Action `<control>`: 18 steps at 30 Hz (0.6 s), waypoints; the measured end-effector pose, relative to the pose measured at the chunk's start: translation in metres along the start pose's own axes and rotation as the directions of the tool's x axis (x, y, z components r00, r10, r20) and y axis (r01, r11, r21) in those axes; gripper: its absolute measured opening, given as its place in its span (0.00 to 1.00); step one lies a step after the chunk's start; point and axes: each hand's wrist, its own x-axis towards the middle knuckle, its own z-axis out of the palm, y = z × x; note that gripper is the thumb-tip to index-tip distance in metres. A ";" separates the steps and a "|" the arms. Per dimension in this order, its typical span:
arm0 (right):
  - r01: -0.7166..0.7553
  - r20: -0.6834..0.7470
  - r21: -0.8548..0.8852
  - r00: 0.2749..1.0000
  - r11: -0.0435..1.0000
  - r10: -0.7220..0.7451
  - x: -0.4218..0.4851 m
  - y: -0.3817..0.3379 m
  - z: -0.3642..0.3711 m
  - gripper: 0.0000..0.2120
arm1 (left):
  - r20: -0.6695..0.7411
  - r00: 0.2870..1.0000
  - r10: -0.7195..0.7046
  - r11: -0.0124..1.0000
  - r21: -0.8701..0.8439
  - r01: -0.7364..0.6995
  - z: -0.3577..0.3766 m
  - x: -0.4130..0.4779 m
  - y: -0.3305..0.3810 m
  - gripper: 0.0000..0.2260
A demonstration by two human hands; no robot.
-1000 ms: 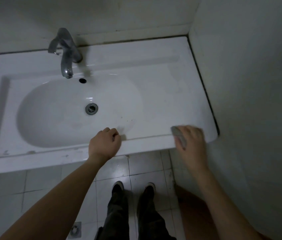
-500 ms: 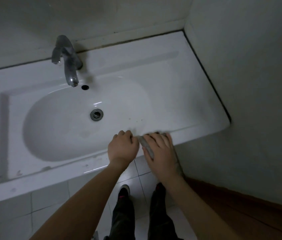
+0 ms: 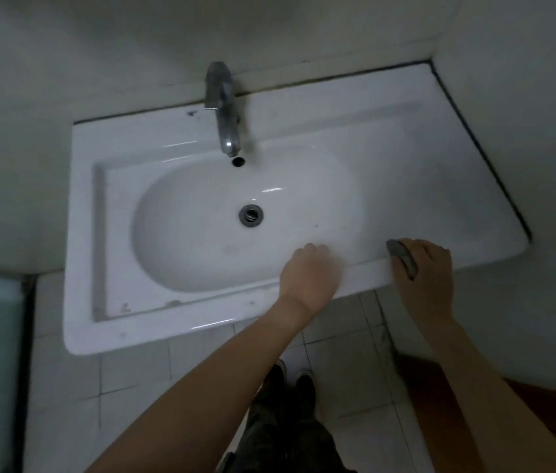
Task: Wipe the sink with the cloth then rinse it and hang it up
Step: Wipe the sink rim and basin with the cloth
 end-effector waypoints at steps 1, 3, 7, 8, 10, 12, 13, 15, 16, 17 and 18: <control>0.000 -0.009 0.005 1.000 1.000 0.000 -0.001 -0.003 -0.001 0.13 | -0.041 0.997 0.071 0.998 0.006 -0.070 -0.010 -0.011 -0.011 0.17; -0.009 -0.039 0.013 0.999 1.000 0.009 -0.003 -0.009 -0.003 0.13 | -0.119 0.980 0.161 0.986 0.058 -0.155 -0.030 -0.039 -0.041 0.18; -0.002 -0.087 -0.035 0.996 0.999 -0.001 -0.012 -0.023 0.010 0.11 | -0.265 0.954 0.138 0.964 0.259 -0.067 -0.061 -0.089 -0.119 0.21; 0.023 -0.074 -0.056 0.997 0.998 -0.028 -0.017 -0.034 0.017 0.11 | -0.271 0.957 0.105 0.956 0.292 -0.022 -0.065 -0.100 -0.134 0.22; 0.128 0.025 -0.110 0.992 0.986 -0.126 -0.033 -0.069 0.034 0.13 | -0.260 0.964 0.049 0.944 0.329 0.041 -0.066 -0.117 -0.155 0.22; 0.246 0.137 -0.117 0.964 0.962 -0.230 -0.057 -0.120 0.055 0.14 | -0.221 0.975 0.027 0.931 0.361 0.056 -0.060 -0.128 -0.166 0.24; 0.265 0.166 -0.071 0.954 0.962 -0.250 -0.070 -0.148 0.066 0.14 | -0.205 0.978 0.033 0.923 0.382 0.049 -0.057 -0.131 -0.169 0.24; 0.265 0.189 0.048 0.944 0.963 -0.269 -0.092 -0.193 0.085 0.16 | -0.191 0.980 0.051 0.907 0.419 0.035 -0.053 -0.133 -0.173 0.25; 0.284 0.216 0.093 0.930 0.954 -0.298 -0.099 -0.204 0.092 0.16 | -0.195 0.980 0.050 0.903 0.428 0.039 -0.053 -0.133 -0.173 0.25; 0.329 0.251 0.120 0.903 0.937 -0.350 -0.100 -0.206 0.094 0.16 | -0.197 0.979 0.047 0.899 0.435 0.044 -0.053 -0.132 -0.173 0.25; 0.387 0.273 0.133 0.870 0.912 -0.409 -0.096 -0.202 0.091 0.17 | -0.193 0.980 0.045 0.897 0.440 0.045 -0.054 -0.132 -0.173 0.25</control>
